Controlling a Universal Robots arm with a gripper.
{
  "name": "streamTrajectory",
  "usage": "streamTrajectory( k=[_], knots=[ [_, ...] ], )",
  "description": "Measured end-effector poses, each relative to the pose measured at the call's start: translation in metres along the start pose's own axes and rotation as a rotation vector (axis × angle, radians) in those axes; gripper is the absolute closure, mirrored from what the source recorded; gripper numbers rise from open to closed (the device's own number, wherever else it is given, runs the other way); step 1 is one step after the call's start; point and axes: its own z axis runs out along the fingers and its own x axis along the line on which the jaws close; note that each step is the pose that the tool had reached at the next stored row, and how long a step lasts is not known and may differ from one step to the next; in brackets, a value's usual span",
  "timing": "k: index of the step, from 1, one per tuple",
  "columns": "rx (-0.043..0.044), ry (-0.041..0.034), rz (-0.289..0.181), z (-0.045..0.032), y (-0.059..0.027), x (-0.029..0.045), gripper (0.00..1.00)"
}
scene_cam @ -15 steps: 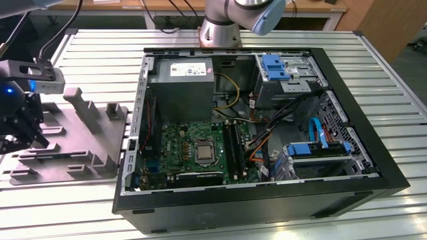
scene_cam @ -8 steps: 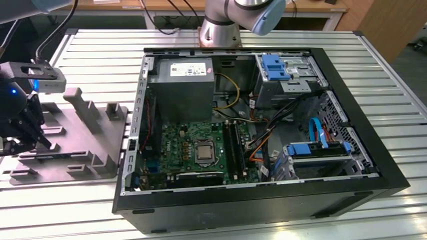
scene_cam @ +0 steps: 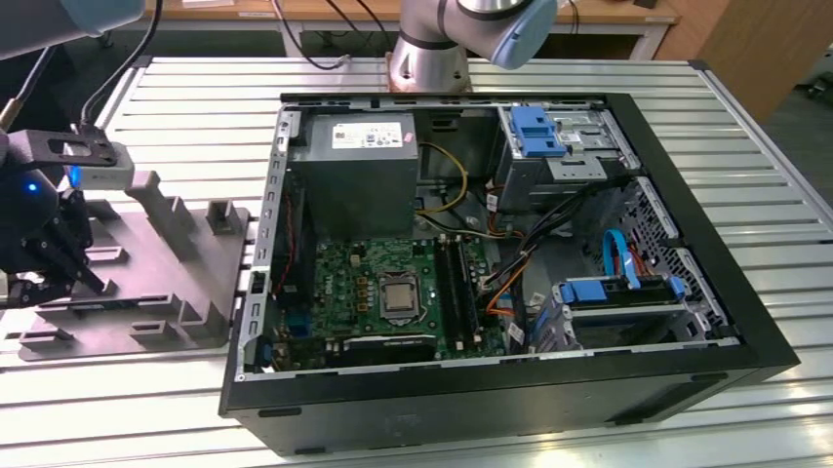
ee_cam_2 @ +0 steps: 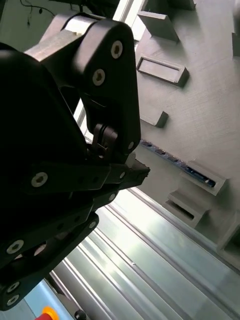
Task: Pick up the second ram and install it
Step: 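Pick up the second ram and move it above second insertion slot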
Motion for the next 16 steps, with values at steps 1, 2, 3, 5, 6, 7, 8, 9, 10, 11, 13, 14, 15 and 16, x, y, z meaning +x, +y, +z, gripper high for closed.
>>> streamTrajectory(
  k=[1,2,3,5,6,7,8,9,10,11,13,14,15,16],
  knots=[
    [0.0001,-0.0002,0.009,0.0008,0.0000,0.0000,0.90],
    [-0.0001,-0.0002,0.013,0.0011,0.0000,0.0000,0.90],
    [-0.0001,-0.0002,0.013,0.0011,0.0000,0.0000,0.90],
    [-0.0001,-0.0004,0.013,0.0012,0.0001,-0.0001,0.90],
    [0.0003,-0.0009,0.013,0.0014,0.0001,-0.0001,0.90],
    [0.0013,-0.0028,0.013,0.0023,0.0002,-0.0001,0.90],
    [0.0021,-0.0052,0.013,0.0032,0.0003,-0.0001,0.90],
    [0.0030,-0.0067,0.013,0.0043,0.0005,-0.0001,0.90],
    [0.0039,-0.0077,0.013,0.0056,0.0010,-0.0002,0.90],
    [0.0048,-0.0082,0.013,0.0068,0.0017,-0.0004,0.90],
    [0.0067,-0.0087,0.013,0.0090,0.0032,-0.0017,0.90],
    [0.0073,-0.0087,0.013,0.0097,0.0038,-0.0030,0.90],
    [0.0082,-0.0089,0.013,0.0106,0.0044,-0.0043,0.90],
    [0.0090,-0.0090,0.013,0.0114,0.0050,-0.0054,0.90]
  ],
)
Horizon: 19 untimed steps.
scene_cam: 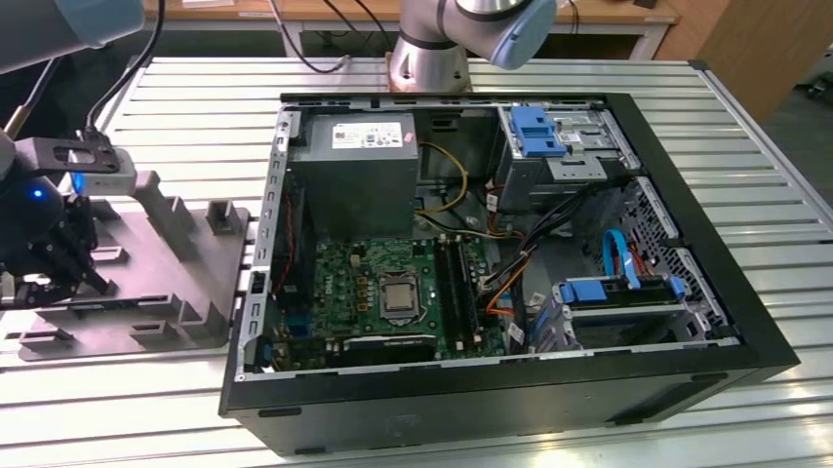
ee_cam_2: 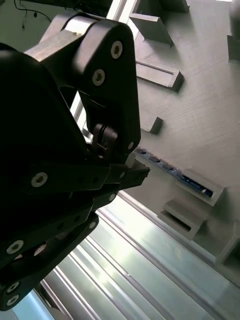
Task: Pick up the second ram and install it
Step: 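Pick up the second ram and move it above second insertion slot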
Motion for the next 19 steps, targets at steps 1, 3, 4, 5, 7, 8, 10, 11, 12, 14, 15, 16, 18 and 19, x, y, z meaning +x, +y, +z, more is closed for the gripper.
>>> streamTrajectory(
  k=[1,3,4,5,7,8,10,11,12,14,15,16,18,19],
  knots=[
    [0.0009,0.0001,0.000,0.0009,0.0005,-0.0008,0.90],
    [0.0033,-0.0004,0.000,0.0036,0.0013,-0.0018,0.90],
    [0.0042,-0.0005,0.000,0.0050,0.0017,-0.0020,0.90],
    [0.0050,-0.0004,0.000,0.0064,0.0020,-0.0022,0.90],
    [0.0070,-0.0010,0.000,0.0094,0.0026,-0.0025,0.90],
    [0.0078,-0.0012,0.000,0.0110,0.0030,-0.0027,0.90],
    [0.0085,-0.0013,0.000,0.0134,0.0043,-0.0036,0.90],
    [0.0084,-0.0011,0.000,0.0141,0.0050,-0.0040,0.90],
    [0.0085,-0.0011,0.000,0.0148,0.0058,-0.0044,0.90],
    [0.0093,-0.0012,0.000,0.0166,0.0076,-0.0052,0.90],
    [0.0097,-0.0012,0.000,0.0177,0.0085,-0.0056,0.90],
    [0.0100,-0.0013,0.000,0.0187,0.0095,-0.0059,0.90],
    [0.0102,-0.0013,0.000,0.0203,0.0119,-0.0062,0.90],
    [0.0103,-0.0013,0.000,0.0210,0.0130,-0.0063,0.90]
  ],
)
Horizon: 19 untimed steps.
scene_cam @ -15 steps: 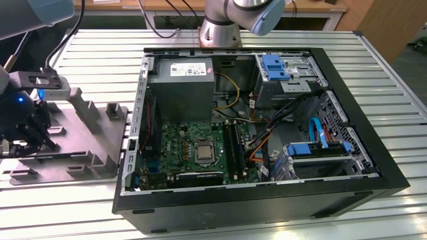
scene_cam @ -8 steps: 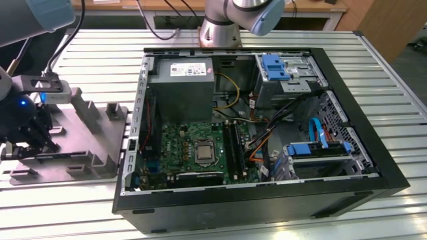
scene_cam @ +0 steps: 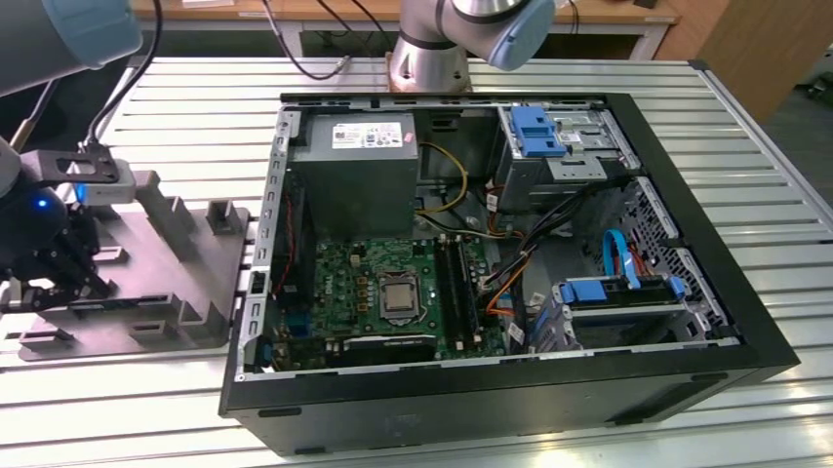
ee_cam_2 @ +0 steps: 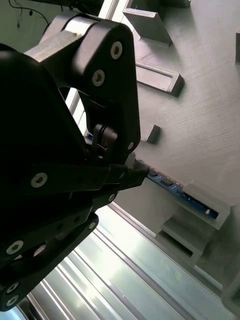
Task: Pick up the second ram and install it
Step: 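Pick up the second ram and move it above second insertion slot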
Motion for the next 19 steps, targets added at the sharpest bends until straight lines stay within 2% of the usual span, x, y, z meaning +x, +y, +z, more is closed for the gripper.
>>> streamTrajectory(
  k=[11,13,16,17,19],
  knots=[
    [0.0000,0.0001,0.000,0.0015,0.0009,-0.0001,0.89],
    [0.0000,0.0000,0.000,0.0016,0.0009,-0.0001,0.77],
    [0.0000,0.0000,0.000,0.0016,0.0009,-0.0001,0.71],
    [0.0003,-0.0002,0.000,0.0022,0.0009,-0.0001,0.64],
    [0.0001,-0.0001,0.000,0.0054,0.0008,-0.0001,0.64]
  ],
)
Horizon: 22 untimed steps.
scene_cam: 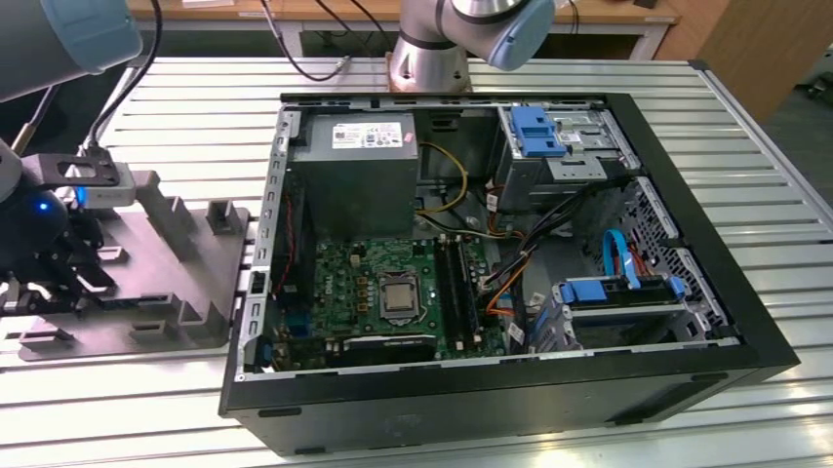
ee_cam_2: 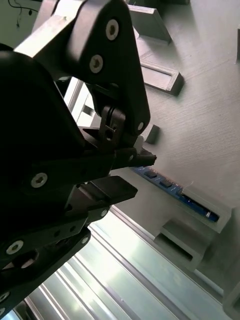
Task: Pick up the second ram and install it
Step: 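Pick up the second ram and move it above second insertion slot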
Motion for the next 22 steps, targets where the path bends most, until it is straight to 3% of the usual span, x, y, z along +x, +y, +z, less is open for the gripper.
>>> streamTrajectory(
  k=[4,10,13,14,22],
  knots=[
    [0.0000,0.0003,-0.001,0.0061,0.0000,-0.0004,0.64],
    [-0.0002,0.0009,-0.001,0.0062,0.0001,-0.0004,0.64],
    [-0.0001,0.0008,-0.001,0.0063,0.0001,-0.0004,0.72],
    [-0.0001,0.0007,-0.001,0.0063,0.0001,-0.0004,0.79],
    [-0.0004,0.0008,-0.006,0.0081,0.0001,-0.0004,0.79]
  ],
)
